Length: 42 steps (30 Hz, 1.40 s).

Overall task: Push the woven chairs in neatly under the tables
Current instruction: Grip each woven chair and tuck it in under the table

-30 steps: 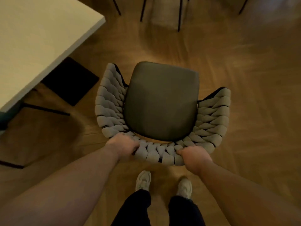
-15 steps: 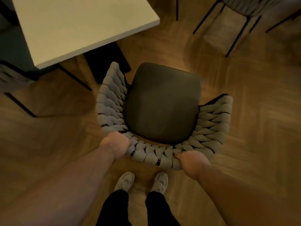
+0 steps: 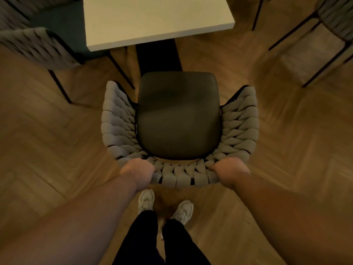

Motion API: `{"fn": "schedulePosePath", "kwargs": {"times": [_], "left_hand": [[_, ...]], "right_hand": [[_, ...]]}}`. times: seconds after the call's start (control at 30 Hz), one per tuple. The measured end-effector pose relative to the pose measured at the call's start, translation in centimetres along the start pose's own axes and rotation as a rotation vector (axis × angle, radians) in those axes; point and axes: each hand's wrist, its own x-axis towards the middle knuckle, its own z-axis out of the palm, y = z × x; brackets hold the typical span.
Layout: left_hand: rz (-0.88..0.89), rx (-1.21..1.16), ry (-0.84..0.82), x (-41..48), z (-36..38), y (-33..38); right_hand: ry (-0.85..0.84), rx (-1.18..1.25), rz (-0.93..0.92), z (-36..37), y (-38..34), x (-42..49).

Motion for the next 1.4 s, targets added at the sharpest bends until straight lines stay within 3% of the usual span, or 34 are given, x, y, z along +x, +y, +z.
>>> {"fn": "schedulePosePath", "kwargs": {"times": [0.13, 0.37, 0.87, 1.13, 1.4], "left_hand": [[-0.02, -0.086, -0.042, -0.3, 0.5, -0.7], [0.079, -0.006, -0.037, -0.1, 1.5, -3.3], [0.183, -0.157, -0.126, 0.5, 1.2, -1.9], [0.144, -0.142, -0.033, 0.8, 1.5, -2.9], [0.162, -0.167, -0.109, 0.7, 2.2, -2.3]], "right_hand": [[0.049, -0.084, 0.013, -1.5, 0.0, 1.3], [0.078, 0.033, -0.077, -3.2, -4.8, 0.4], [-0.041, 0.015, 0.181, -0.7, -3.1, 1.3], [-0.021, -0.031, 0.203, -2.2, -4.1, 1.4], [-0.041, 0.017, 0.201, -1.3, -4.5, -0.1]]}}
